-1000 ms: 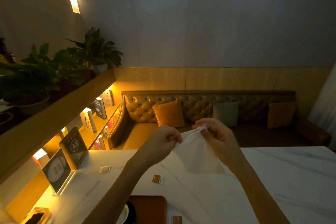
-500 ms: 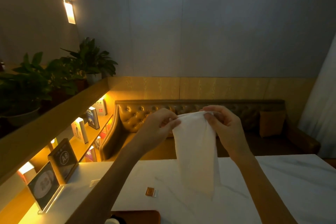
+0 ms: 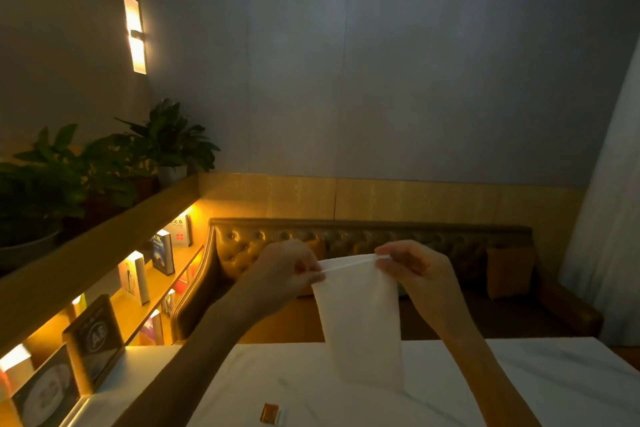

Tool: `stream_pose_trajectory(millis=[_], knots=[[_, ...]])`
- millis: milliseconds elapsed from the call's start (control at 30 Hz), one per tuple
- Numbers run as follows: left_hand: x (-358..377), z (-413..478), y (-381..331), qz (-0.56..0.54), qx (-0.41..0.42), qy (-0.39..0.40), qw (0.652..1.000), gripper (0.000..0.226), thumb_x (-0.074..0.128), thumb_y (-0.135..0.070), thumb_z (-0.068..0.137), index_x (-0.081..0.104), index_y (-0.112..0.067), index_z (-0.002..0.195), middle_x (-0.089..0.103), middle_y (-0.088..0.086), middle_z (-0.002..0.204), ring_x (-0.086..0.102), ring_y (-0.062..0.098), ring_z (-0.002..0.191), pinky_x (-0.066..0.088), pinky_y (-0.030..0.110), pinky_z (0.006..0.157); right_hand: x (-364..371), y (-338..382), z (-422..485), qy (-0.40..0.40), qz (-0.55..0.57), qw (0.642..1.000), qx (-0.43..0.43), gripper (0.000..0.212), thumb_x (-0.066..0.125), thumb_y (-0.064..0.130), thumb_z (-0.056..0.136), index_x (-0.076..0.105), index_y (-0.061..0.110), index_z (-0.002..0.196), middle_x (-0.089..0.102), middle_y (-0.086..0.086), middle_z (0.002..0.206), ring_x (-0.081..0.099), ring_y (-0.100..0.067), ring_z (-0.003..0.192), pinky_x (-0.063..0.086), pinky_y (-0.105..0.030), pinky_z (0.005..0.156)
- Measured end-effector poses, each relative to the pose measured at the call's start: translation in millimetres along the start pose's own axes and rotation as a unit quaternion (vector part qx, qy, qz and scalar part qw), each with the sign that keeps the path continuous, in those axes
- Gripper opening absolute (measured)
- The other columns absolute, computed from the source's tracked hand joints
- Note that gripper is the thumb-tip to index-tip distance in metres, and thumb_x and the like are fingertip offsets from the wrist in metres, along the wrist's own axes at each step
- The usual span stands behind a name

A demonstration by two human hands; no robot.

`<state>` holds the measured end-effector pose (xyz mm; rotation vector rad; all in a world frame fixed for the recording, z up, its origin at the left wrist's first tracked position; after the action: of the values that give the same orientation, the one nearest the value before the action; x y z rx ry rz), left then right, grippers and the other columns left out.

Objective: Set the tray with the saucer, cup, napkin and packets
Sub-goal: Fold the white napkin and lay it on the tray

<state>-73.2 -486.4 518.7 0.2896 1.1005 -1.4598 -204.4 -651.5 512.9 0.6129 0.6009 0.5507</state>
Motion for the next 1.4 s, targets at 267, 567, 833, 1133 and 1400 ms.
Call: stream_pose_trajectory(millis=[267,567,833,1133,1400], knots=[[-23,15,-23,-0.008,0.039,0.029,0.999,0.009,0.068,-0.023,0.087,0.072,-0.018,0.092,0.055,-0.010,0.095,0.055,0.006,0.088,0.045,0.019,0.072,-11,4,9,-0.019,0.070,0.997,0.010,0.019,0.067,0.010,0.084,0.067,0.015,0.102,0.069,0.013,0.095,0.067,-0.002,0.089,0.054,-0.011,0.067],[-5,8,-42,0.130,0.096,0.079,0.984,0.017,0.062,-0.025,0.091,0.071,-0.019,0.103,0.054,-0.012,0.091,0.048,0.000,0.076,0.034,0.011,0.064,-15,16,10,-0.006,0.043,0.999,-0.017,0.020,0.064,0.011,0.086,0.065,0.015,0.106,0.066,0.008,0.098,0.066,-0.007,0.090,0.057,-0.019,0.074],[-7,7,-44,0.094,0.093,0.064,0.989,0.011,0.068,-0.037,0.085,0.061,-0.028,0.083,0.047,-0.019,0.085,0.050,0.001,0.074,0.036,0.012,0.059,-26,19,7,-0.019,-0.004,1.000,-0.023,0.020,0.064,0.011,0.087,0.065,0.016,0.106,0.065,0.010,0.101,0.064,-0.004,0.091,0.055,-0.014,0.074],[-27,4,-24,-0.260,0.001,-0.136,0.956,0.028,0.064,-0.016,0.090,0.054,-0.038,0.105,0.063,-0.005,0.089,0.067,0.005,0.085,0.054,0.013,0.066,-21,15,0,-0.029,0.137,0.989,0.043,0.028,0.066,0.025,0.081,0.064,0.019,0.108,0.069,0.006,0.099,0.067,-0.008,0.092,0.056,-0.016,0.067],[-26,7,-32,-0.293,0.005,-0.219,0.931,0.025,0.058,-0.023,0.094,0.056,-0.031,0.117,0.062,-0.008,0.097,0.065,0.010,0.090,0.058,0.020,0.066,1,-11,-4,0.023,0.290,0.944,0.157,0.036,0.064,0.029,0.086,0.059,0.028,0.122,0.067,-0.004,0.110,0.068,-0.025,0.101,0.059,-0.032,0.076]])
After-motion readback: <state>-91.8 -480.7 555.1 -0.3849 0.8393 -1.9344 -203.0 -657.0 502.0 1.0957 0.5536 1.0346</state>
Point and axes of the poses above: each hand's wrist, its own z-axis towards the middle knuckle, its own x-axis out of the palm, y = z × x, the point moved 7 cm from there along z, towards the middle knuckle
